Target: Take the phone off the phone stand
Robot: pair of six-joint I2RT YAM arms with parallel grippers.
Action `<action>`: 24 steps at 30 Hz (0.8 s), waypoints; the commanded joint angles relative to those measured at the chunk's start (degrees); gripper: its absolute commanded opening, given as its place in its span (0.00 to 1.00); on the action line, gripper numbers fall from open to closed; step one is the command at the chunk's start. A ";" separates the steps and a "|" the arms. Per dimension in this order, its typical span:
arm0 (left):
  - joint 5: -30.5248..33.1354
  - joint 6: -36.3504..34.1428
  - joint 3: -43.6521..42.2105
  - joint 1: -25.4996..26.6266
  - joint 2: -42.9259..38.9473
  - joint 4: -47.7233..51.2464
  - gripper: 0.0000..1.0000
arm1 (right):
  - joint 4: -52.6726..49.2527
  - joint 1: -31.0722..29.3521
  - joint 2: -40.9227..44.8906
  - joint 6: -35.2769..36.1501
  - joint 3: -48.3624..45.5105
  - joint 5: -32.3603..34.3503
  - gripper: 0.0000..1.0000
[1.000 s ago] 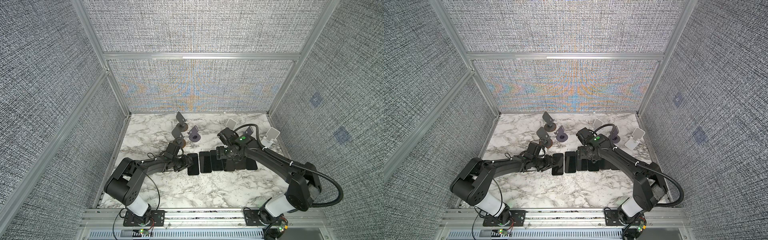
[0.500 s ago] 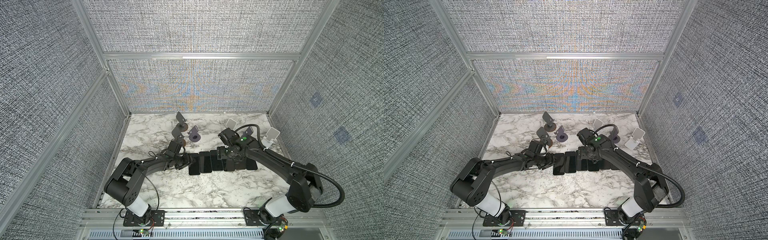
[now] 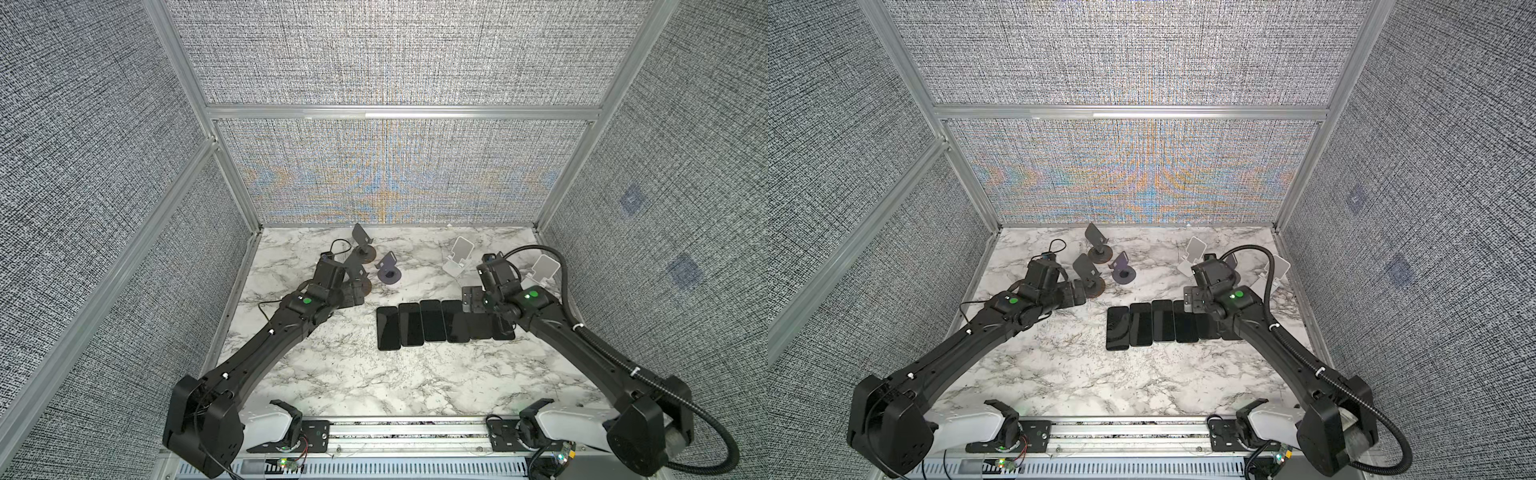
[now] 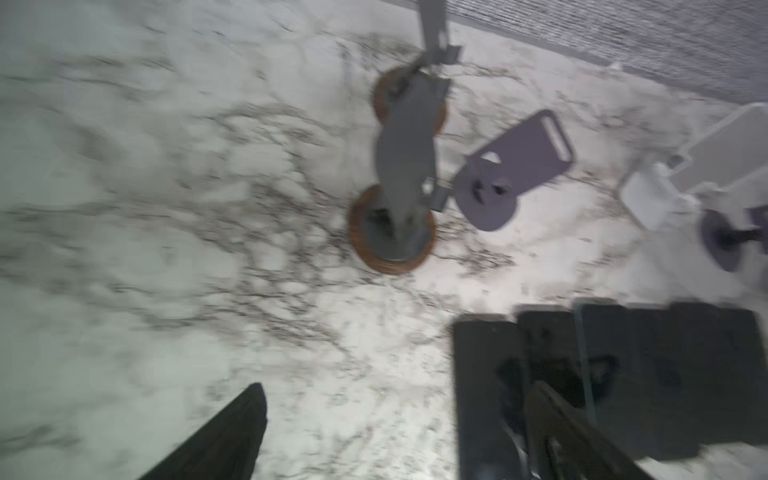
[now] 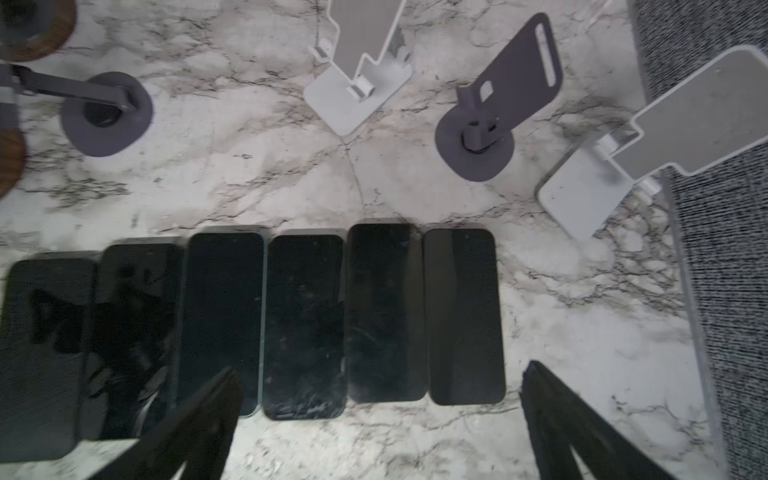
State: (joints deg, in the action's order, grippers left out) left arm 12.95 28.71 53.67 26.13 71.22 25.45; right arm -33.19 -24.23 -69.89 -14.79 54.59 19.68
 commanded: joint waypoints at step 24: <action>21.02 -24.85 -16.34 -18.89 17.05 -50.83 0.98 | 56.56 18.26 -9.78 19.14 -24.51 -9.09 0.99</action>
State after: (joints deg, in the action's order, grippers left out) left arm 36.69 5.89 37.74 8.38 86.83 -14.44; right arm 16.62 -6.52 -78.87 4.40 30.02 10.85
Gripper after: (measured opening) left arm 0.984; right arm 0.991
